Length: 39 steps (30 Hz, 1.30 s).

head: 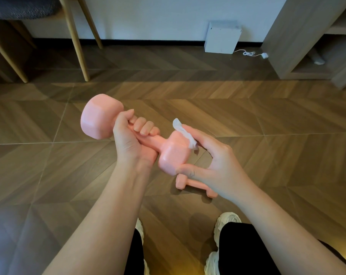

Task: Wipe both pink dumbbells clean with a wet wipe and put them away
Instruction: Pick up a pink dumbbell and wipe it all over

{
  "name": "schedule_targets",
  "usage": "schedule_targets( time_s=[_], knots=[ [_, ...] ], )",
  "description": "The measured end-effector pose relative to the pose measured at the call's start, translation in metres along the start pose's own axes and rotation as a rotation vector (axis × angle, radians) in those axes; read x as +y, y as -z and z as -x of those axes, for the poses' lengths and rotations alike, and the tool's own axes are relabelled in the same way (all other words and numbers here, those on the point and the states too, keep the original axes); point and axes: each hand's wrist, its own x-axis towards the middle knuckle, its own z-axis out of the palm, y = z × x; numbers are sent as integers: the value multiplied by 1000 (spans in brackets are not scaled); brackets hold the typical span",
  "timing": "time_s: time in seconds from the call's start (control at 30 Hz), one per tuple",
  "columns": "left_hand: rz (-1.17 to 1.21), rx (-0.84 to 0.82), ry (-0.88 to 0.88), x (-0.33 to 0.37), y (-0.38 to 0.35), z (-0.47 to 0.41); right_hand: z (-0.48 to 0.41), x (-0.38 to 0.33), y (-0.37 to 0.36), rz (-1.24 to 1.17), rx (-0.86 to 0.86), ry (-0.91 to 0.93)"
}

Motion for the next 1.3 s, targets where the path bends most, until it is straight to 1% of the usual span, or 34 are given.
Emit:
schedule_targets(
  time_s=[0.1,0.2,0.27,0.33,0.4,0.47,0.57,0.67,0.73,0.87,0.93,1.0,1.03,1.07,1.13,1.17,1.2,1.3],
  knots=[
    [21,47,1,-2,2,0,-1,5,-7,130,-28,8],
    [50,36,10,-3,3,-1,-2,8,-12,119,31,-13],
    [58,-27,-3,-3,3,0,-5,5,-12,-10,71,-108],
    [56,-75,-37,-4,1,2,-7,7,-13,-213,47,-215],
    [29,-95,-69,-5,-1,4,-6,13,-16,-376,1,-250],
    [-6,-103,-70,-4,-3,4,-5,15,-18,-405,-9,-247],
    [39,-91,-5,1,-3,4,-2,10,-17,-353,13,-183],
    [88,-84,15,3,-2,4,0,0,-14,-222,98,-107],
    [93,-80,16,4,-2,4,0,-2,-11,-160,109,-86],
    [51,-65,-6,5,-1,4,-2,-3,-7,-147,-9,-146],
    [36,-62,-7,4,-1,4,0,-5,-7,-111,34,-87],
    [34,-56,3,3,-1,4,1,-5,-6,-47,101,17],
    [33,-46,7,2,-1,3,1,-1,-6,-29,104,38],
    [28,-34,9,1,-1,3,1,0,-5,-29,84,8],
    [9,-14,3,1,0,1,-1,1,-2,-89,-14,-130],
    [-2,-6,-1,0,0,0,-1,0,-2,-104,-47,-168],
    [-13,2,-3,0,1,0,-1,0,-2,-78,-38,-140],
    [-20,20,-3,-2,1,-1,0,0,-4,1,64,24]
  ],
)
